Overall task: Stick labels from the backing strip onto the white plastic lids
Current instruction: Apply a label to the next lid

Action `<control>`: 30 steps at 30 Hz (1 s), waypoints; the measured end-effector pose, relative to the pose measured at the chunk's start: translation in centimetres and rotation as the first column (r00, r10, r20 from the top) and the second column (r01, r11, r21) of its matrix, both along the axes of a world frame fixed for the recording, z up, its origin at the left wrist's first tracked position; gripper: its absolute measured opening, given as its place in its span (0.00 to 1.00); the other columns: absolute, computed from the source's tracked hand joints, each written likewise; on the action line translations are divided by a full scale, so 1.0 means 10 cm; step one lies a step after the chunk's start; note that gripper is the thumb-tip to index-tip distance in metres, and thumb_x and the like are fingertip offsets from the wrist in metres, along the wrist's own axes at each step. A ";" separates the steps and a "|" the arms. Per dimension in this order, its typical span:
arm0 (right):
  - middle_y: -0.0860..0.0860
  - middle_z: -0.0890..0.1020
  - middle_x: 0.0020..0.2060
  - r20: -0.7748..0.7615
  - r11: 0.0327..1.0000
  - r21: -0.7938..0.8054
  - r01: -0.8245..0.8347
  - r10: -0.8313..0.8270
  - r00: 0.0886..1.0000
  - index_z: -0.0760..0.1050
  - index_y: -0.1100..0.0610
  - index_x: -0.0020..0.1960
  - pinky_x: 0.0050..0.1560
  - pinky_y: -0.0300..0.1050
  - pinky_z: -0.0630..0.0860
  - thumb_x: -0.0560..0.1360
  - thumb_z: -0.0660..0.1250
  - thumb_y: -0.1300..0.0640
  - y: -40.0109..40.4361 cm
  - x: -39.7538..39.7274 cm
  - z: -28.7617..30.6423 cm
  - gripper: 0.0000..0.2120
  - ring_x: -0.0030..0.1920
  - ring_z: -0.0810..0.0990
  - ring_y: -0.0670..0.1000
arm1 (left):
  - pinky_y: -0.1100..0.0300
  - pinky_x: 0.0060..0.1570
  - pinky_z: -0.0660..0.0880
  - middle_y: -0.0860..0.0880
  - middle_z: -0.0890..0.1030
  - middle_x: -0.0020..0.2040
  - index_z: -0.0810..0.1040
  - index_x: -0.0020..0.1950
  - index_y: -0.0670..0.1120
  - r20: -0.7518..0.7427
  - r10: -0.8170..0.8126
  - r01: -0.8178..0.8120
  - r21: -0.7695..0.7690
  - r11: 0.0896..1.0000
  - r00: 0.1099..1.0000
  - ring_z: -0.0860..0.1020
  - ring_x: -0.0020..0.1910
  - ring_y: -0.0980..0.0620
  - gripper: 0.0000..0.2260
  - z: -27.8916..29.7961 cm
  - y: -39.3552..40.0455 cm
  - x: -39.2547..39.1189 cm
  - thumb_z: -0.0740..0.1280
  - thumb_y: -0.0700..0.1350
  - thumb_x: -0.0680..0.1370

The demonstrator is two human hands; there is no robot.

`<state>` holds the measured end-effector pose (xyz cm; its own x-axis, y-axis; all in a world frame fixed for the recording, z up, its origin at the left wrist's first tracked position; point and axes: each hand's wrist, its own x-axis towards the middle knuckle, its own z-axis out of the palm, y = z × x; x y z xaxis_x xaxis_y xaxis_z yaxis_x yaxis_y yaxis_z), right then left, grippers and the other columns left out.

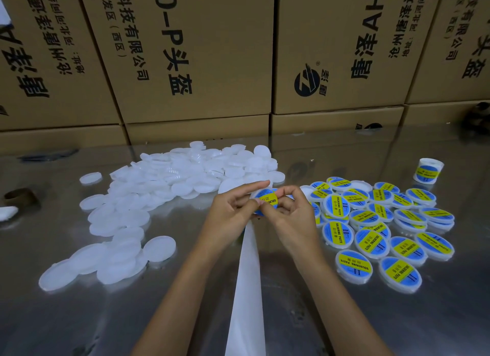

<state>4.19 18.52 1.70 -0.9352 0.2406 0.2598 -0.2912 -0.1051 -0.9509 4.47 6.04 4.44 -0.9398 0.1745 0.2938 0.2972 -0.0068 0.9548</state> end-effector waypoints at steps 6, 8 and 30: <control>0.41 0.79 0.35 -0.085 0.945 0.300 0.128 -0.107 0.991 0.70 0.46 0.47 0.35 0.29 0.72 0.72 0.75 0.52 -0.01 -0.02 -0.09 0.14 0.35 0.78 0.39 | 0.66 0.46 0.79 0.58 0.87 0.49 0.83 0.57 0.50 -0.011 0.038 -0.038 -0.002 0.999 0.999 0.85 0.48 0.56 0.18 0.00 -0.03 -0.02 0.61 0.29 0.81; 0.46 0.79 0.35 -0.068 0.934 0.325 0.151 -0.136 0.988 0.68 0.45 0.50 0.35 0.30 0.71 0.71 0.75 0.49 0.00 -0.03 -0.11 0.16 0.35 0.77 0.40 | 0.66 0.45 0.80 0.54 0.87 0.47 0.83 0.58 0.49 0.025 0.047 -0.047 0.034 0.998 0.999 0.85 0.46 0.56 0.18 -0.01 -0.03 -0.02 0.61 0.29 0.81; 0.37 0.77 0.31 -0.028 0.803 0.570 0.174 -0.192 0.981 0.71 0.48 0.40 0.36 0.43 0.70 0.71 0.58 0.27 0.00 -0.03 -0.16 0.24 0.34 0.76 0.43 | 0.53 0.52 0.82 0.40 0.84 0.58 0.83 0.62 0.47 0.258 -0.135 0.010 0.434 0.901 0.957 0.83 0.55 0.43 0.15 -0.06 0.02 -0.10 0.62 0.35 0.81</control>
